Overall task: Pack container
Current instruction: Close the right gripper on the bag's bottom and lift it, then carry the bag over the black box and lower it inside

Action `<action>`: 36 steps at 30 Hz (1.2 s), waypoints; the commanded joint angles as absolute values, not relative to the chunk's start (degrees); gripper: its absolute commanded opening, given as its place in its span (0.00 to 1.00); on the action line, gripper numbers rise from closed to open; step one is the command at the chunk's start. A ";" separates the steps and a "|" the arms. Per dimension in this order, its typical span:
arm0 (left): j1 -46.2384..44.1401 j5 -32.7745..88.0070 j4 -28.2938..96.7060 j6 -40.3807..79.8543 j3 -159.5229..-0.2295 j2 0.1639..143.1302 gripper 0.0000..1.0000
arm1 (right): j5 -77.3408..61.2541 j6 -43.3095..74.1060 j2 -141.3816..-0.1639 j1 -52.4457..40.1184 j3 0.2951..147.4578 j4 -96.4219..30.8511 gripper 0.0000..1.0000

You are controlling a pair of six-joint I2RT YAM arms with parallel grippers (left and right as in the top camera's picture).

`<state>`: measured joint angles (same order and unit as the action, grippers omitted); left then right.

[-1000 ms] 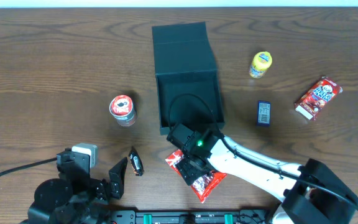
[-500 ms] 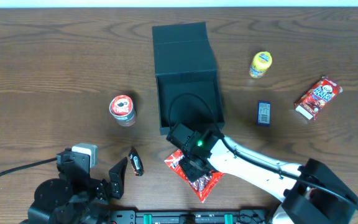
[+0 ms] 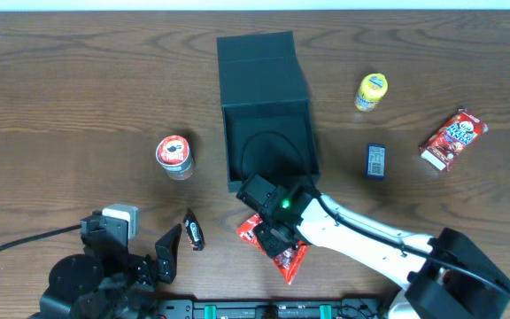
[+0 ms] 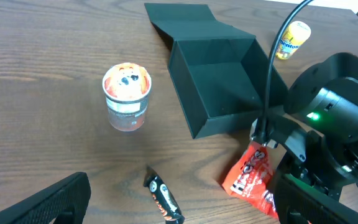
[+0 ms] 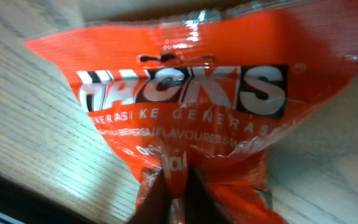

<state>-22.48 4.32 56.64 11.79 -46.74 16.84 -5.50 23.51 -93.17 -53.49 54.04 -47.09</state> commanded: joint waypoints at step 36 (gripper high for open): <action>-22.13 4.56 58.92 11.60 -47.46 17.19 0.95 | -4.75 40.18 -91.44 -30.30 78.26 -50.43 0.02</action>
<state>-22.48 4.34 58.78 11.79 -46.74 16.88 0.73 44.14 -88.97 -31.86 77.10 -51.48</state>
